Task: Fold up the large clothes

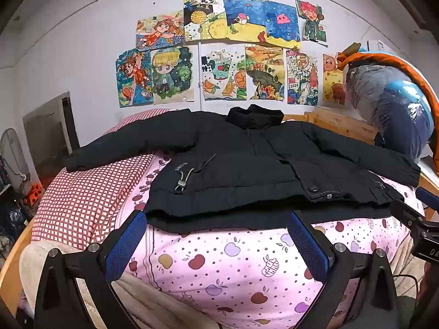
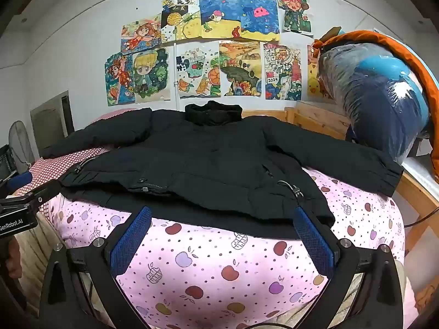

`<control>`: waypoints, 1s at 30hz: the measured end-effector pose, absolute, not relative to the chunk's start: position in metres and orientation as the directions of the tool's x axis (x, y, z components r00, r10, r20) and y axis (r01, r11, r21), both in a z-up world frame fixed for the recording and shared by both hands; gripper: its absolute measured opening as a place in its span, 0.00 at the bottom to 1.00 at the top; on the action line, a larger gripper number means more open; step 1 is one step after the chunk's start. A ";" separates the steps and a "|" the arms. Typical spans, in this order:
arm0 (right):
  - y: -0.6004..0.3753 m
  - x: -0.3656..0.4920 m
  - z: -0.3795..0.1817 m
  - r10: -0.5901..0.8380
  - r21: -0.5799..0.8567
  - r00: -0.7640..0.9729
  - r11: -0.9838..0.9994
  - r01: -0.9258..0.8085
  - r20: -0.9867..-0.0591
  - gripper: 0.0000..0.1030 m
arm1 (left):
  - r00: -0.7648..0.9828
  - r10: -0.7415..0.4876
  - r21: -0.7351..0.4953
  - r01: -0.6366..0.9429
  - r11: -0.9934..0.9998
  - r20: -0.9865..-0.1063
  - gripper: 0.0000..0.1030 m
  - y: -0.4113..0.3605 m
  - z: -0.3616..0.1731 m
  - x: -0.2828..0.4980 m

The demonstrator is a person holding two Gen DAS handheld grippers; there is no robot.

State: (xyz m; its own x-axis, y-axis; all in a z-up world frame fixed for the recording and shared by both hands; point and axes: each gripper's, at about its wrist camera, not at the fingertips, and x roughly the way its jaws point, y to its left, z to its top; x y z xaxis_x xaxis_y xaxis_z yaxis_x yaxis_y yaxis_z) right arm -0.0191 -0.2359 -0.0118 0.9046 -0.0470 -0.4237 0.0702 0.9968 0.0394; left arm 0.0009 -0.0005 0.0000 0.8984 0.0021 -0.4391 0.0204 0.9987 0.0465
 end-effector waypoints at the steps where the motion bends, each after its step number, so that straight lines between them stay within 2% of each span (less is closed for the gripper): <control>1: -0.235 -0.019 -0.012 -0.047 0.037 0.904 0.997 0.070 -0.426 0.99 | 0.897 0.003 0.048 0.020 0.999 -0.441 1.00 -0.001 0.000 0.001; 30: -0.229 -0.015 -0.016 -0.055 0.034 0.899 0.996 0.078 -0.434 0.99 | 0.897 0.038 0.062 -0.012 0.998 -0.440 1.00 -0.001 -0.009 0.001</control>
